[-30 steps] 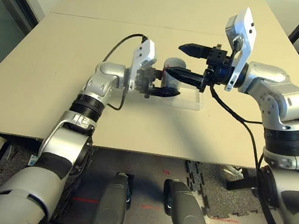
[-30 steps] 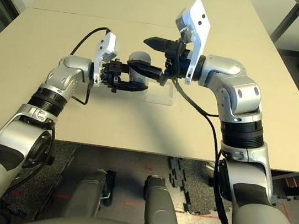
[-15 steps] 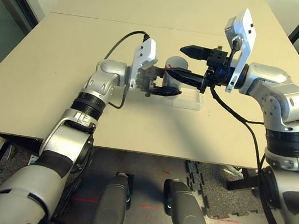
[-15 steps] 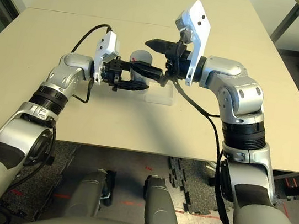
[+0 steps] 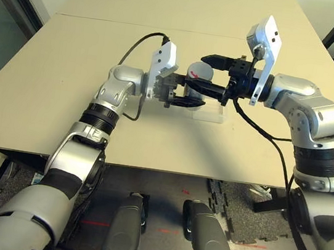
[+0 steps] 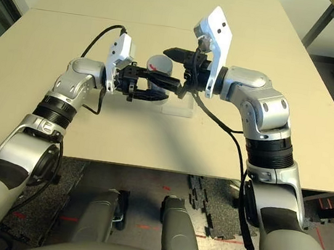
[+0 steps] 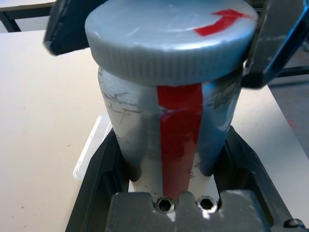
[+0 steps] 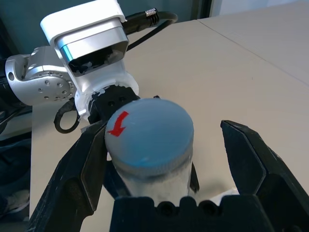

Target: Pour the medicine from the bottle into the box.

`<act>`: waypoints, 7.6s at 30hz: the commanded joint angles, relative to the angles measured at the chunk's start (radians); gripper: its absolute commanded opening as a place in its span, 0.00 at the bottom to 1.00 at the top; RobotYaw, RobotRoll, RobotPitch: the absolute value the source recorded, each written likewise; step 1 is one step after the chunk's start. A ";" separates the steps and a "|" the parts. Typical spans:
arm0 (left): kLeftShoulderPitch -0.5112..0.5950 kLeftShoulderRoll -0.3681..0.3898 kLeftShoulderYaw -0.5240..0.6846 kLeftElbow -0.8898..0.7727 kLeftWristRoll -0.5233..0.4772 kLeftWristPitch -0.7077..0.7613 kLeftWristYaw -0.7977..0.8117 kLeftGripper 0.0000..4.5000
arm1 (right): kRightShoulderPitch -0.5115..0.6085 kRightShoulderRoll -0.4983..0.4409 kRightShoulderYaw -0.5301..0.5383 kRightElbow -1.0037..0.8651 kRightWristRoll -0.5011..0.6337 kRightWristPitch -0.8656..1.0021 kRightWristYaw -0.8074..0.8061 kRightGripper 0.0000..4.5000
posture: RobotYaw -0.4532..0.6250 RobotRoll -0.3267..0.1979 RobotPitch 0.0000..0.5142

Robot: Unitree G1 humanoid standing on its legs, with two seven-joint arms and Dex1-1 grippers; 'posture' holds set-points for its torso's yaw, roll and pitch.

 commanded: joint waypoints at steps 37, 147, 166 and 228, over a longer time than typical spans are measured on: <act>-0.039 -0.024 0.010 0.173 0.025 -0.096 0.010 0.56 | -0.013 0.061 0.036 -0.008 -0.003 -0.001 -0.142 1.00 | 0.22 0.62 0.26; -0.004 -0.047 -0.008 0.131 0.040 -0.073 0.000 0.56 | -0.060 0.031 -0.029 -0.085 0.088 0.120 -0.151 0.56 | 0.20 0.62 0.27; 0.018 -0.039 -0.016 0.121 0.057 -0.052 0.016 0.56 | -0.130 0.069 -0.068 -0.054 0.095 0.098 -0.187 0.56 | 0.20 0.62 0.28; -0.101 -0.119 0.267 0.569 0.105 -0.337 0.907 0.56 | 0.009 0.223 -0.241 0.845 -0.272 -0.601 -0.725 0.99 | 0.25 0.62 0.23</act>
